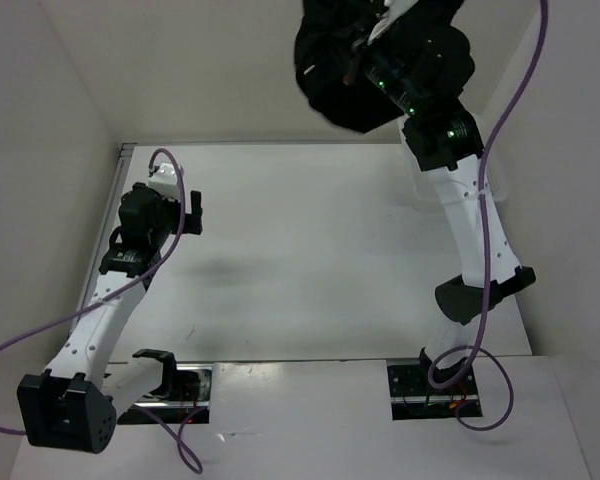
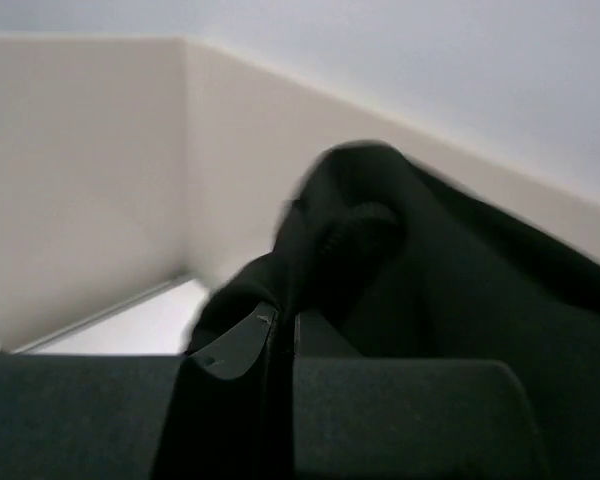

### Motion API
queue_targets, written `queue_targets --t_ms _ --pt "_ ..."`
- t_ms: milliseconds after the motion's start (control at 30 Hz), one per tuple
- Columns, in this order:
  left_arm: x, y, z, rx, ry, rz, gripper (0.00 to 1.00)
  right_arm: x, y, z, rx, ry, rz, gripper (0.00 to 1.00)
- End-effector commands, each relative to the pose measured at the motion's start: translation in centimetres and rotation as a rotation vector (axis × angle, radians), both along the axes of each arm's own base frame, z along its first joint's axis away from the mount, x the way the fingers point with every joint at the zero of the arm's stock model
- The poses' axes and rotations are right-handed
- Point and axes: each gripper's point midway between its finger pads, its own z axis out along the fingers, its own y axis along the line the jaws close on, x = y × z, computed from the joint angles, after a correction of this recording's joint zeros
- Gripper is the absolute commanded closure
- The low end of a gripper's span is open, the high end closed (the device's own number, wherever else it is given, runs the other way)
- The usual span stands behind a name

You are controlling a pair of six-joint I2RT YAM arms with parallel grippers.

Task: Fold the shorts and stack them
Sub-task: Move the shorts to the center of the board

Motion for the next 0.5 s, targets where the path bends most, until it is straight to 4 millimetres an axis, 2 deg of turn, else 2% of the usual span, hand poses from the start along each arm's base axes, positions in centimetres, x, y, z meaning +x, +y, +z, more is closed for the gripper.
queue_targets --t_ms 0,33,67,100,133,167,200,233,267,300,333,367,400,467 --pt "-0.2 1.2 1.7 -0.002 -0.079 0.032 0.0 4.4 2.5 -8.7 -0.059 0.23 0.086 1.0" --pt "-0.4 1.0 2.1 -0.006 -0.089 0.022 0.0 5.3 2.5 -10.9 -0.072 0.277 0.064 1.0" --pt "-0.4 1.6 1.8 -0.005 -0.08 0.037 0.0 6.3 2.0 -11.9 -0.062 0.303 0.01 1.0" --pt "-0.6 2.0 2.2 -0.005 -0.09 0.048 0.0 6.4 1.4 -12.5 -0.062 0.318 -0.022 1.0" --pt "-0.6 2.0 2.2 -0.005 -0.091 0.048 0.0 7.2 1.2 -15.4 -0.09 0.369 -0.053 1.0" --pt "-0.6 2.0 2.2 -0.005 -0.091 0.048 0.0 7.9 0.8 -17.5 -0.103 0.41 -0.095 1.0" --pt "-0.5 2.3 1.9 -0.004 -0.082 0.057 0.0 7.6 0.3 -18.2 -0.12 0.419 -0.113 1.0" --pt "-0.5 2.3 1.9 -0.004 -0.081 0.057 0.0 8.0 0.3 -22.3 -0.157 0.493 -0.128 1.0" --pt "-0.2 2.1 1.1 -0.007 -0.058 0.046 0.0 7.9 -0.2 -23.9 -0.162 0.531 -0.151 0.99" --pt "-0.1 1.7 0.8 -0.014 -0.049 0.024 0.0 7.5 -0.4 -27.3 -0.17 0.61 -0.164 0.83" --pt "-0.1 1.4 0.2 -0.019 -0.024 0.008 0.0 7.4 -0.5 -29.1 -0.185 0.639 -0.166 0.74" --pt "0.3 1.0 0.1 -0.026 -0.005 -0.013 0.0 7.3 -0.8 -30.7 -0.202 0.669 -0.188 0.45" --pt "0.1 -0.1 -0.5 -0.048 0.028 -0.07 0.0 7.3 -1.3 -33.0 -0.221 0.704 -0.212 0.37" --pt "-0.7 -1.2 -3.3 -0.061 0.14 -0.112 0.0 8.2 -3.5 -34.0 -0.249 0.673 -0.342 0.25"
